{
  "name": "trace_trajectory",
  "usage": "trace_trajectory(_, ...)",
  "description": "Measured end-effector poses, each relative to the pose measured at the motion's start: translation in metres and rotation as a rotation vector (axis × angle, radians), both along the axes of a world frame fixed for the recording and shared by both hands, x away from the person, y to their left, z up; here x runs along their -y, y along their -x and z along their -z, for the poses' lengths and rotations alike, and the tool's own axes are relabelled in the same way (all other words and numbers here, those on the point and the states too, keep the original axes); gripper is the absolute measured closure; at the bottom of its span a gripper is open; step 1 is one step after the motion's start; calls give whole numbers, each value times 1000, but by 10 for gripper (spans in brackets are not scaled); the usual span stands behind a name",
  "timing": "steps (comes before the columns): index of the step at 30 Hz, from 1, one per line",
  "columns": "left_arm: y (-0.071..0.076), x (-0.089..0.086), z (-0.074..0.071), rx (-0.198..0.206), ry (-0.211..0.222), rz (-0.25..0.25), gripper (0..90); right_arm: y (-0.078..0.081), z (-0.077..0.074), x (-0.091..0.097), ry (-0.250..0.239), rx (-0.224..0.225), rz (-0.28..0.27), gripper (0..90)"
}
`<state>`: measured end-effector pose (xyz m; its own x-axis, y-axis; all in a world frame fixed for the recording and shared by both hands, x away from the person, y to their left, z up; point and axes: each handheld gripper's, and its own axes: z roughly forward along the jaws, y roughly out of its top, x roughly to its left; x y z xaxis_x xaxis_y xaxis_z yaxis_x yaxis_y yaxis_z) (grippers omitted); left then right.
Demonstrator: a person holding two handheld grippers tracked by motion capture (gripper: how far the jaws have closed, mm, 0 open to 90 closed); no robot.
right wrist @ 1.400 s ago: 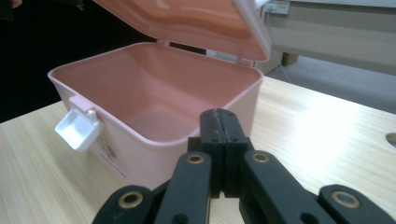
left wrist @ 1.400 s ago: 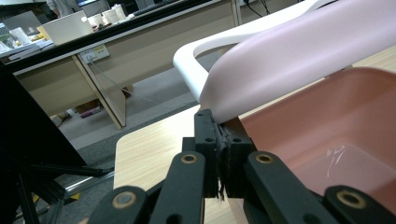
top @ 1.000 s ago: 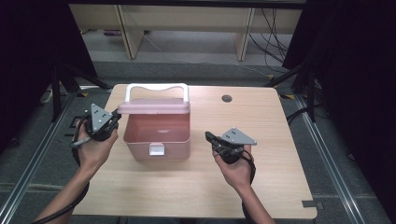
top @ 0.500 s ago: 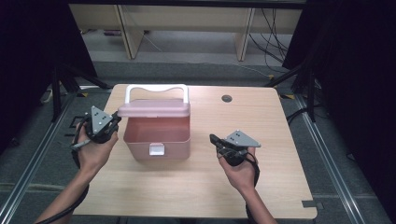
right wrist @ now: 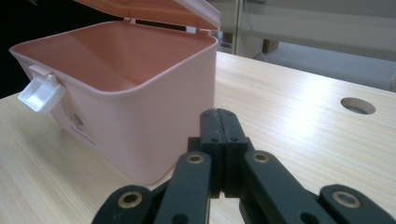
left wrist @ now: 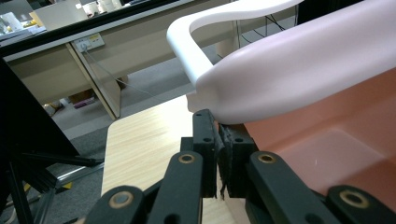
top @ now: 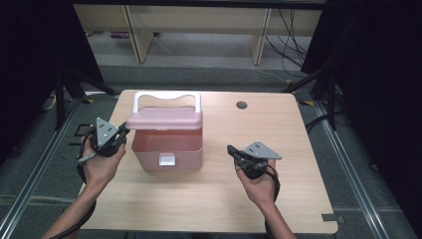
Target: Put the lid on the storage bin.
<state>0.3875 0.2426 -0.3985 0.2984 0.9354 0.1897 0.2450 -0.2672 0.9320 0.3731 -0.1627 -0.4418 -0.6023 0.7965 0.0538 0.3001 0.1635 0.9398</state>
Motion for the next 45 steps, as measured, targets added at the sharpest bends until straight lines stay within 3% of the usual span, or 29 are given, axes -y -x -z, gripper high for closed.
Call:
trace_trajectory(3,0,-2,2,-20,15,6,872,-1,1,2,11,15,0,900)
trace_trajectory(8,-1,-4,9,-52,48,13,899,0,1,3,16,-8,5,900)
trace_trajectory(11,-1,-5,14,-65,65,15,899,-2,2,3,17,13,-14,900)
trace_trajectory(15,1,-6,15,-69,66,16,898,-1,1,4,31,23,-2,900)
trace_trajectory(18,3,-8,16,-82,59,7,898,0,2,3,11,2,1,900)
trace_trajectory(29,10,-19,20,-84,77,-11,894,0,4,6,18,-15,7,900)
trace_trajectory(32,13,-22,22,-82,98,-12,889,1,5,6,4,-24,15,900)
trace_trajectory(33,14,-23,23,-80,101,-16,882,0,6,9,19,-8,7,900)
trace_trajectory(35,16,-27,26,-78,117,-19,864,0,6,12,20,-24,-3,900)
trace_trajectory(37,19,-30,30,-76,134,-23,846,1,6,15,12,-21,14,900)
trace_trajectory(39,21,-33,34,-73,148,-26,827,1,6,22,38,-8,35,900)
trace_trajectory(41,25,-36,38,-76,161,-34,803,3,6,26,18,-43,49,900)
trace_trajectory(45,31,-41,50,-66,187,-38,739,2,6,39,43,-15,69,885)
